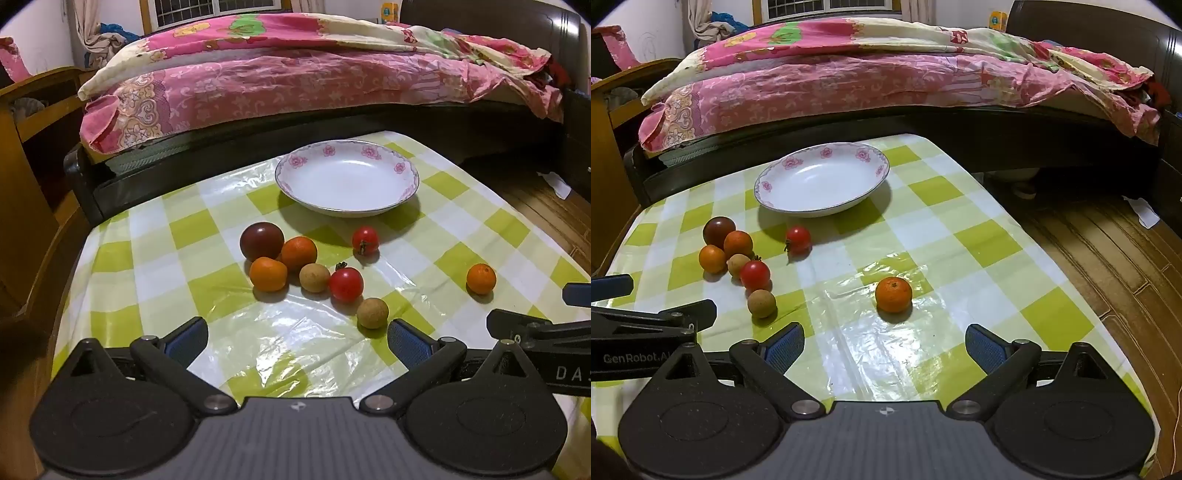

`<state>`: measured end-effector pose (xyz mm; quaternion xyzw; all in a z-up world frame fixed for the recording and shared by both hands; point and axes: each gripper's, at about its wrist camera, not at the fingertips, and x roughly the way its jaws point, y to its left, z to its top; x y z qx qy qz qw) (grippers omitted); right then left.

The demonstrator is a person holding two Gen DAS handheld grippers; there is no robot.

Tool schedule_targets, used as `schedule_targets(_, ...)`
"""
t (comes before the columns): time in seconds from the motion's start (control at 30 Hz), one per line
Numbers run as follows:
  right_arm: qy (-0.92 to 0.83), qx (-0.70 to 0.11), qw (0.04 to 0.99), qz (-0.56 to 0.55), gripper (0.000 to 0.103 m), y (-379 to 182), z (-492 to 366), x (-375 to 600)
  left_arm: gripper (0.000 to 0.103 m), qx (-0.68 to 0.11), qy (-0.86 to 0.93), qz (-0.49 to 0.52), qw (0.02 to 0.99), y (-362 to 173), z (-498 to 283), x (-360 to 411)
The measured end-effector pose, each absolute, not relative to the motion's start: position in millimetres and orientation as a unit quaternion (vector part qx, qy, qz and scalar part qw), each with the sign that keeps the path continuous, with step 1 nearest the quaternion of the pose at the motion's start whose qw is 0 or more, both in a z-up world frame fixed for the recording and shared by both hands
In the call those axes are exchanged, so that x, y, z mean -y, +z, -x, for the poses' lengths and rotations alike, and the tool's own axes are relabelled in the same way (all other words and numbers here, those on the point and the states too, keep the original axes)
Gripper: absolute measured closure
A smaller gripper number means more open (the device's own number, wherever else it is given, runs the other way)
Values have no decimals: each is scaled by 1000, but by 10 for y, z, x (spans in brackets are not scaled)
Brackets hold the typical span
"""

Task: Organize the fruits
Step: 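Move the right tool toward the lone orange while the left tool approaches a tan round fruit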

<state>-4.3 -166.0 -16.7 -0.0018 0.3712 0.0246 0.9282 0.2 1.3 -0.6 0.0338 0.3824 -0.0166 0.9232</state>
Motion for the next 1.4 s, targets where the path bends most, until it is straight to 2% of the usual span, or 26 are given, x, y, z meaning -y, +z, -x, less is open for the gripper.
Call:
schedule_targets(0.93,27,-378,925,-3,17,-176,25,1677,0,-381,-22,-43,923,-31,14,38)
schedule_targets(1.4,38,-395,918,-12,26,-237,-48,1710,0,-377,-51,-52,923,-78,-27,121)
